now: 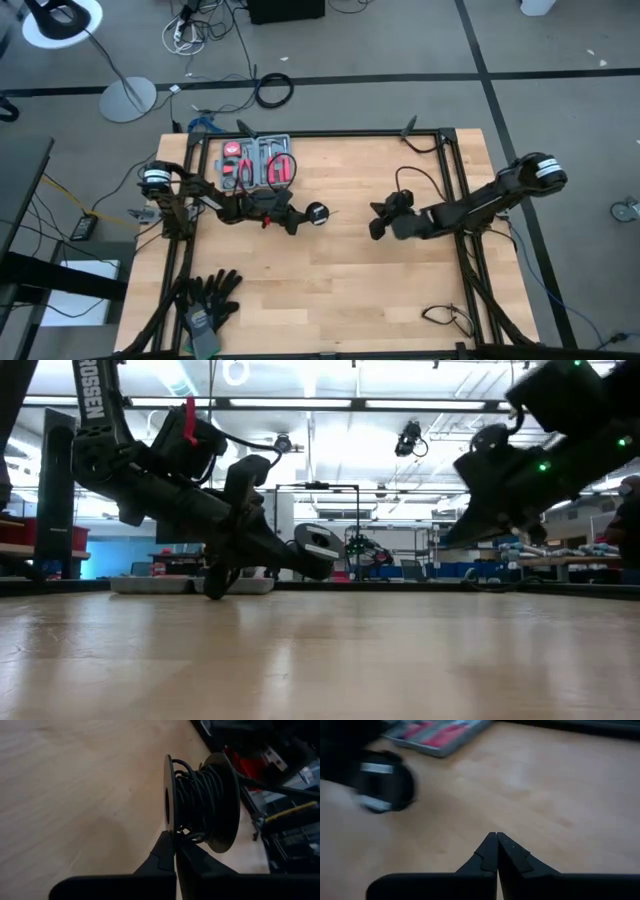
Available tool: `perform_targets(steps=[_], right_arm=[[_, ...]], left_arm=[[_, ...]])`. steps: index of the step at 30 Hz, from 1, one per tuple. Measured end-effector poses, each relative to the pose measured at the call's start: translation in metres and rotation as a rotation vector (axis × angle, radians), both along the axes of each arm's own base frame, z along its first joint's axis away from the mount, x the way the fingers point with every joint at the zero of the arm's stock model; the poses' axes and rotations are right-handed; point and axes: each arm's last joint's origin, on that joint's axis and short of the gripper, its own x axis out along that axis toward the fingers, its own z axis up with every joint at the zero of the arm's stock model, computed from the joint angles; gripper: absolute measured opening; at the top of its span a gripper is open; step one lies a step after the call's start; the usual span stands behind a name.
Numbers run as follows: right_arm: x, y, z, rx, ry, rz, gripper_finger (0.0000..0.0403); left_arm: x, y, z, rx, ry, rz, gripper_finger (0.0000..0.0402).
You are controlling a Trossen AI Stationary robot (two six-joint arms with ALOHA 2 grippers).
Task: Coil cords
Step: Coil the black wire onto the spool
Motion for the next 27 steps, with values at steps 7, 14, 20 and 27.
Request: perform_targets(steps=[7, 14, 20, 27], right_arm=[[-0.018, -0.014, -0.008, 0.072, -0.244, 0.074, 0.0004], [-0.017, -0.016, -0.004, 0.046, -0.280, 0.083, 0.0003], [-0.015, -0.016, -0.001, 0.034, -0.277, 0.099, 0.0003], [-0.015, -0.016, -0.001, 0.034, -0.277, 0.099, 0.0005]], left_arm=[[0.001, -0.003, 0.001, 0.029, -0.018, 0.040, 0.0018], [0.001, -0.003, 0.001, 0.000, -0.019, 0.054, 0.0038], [0.001, -0.003, 0.001, -0.020, -0.016, 0.065, 0.0049], [0.001, -0.002, 0.001, -0.034, -0.010, 0.053, 0.0057]])
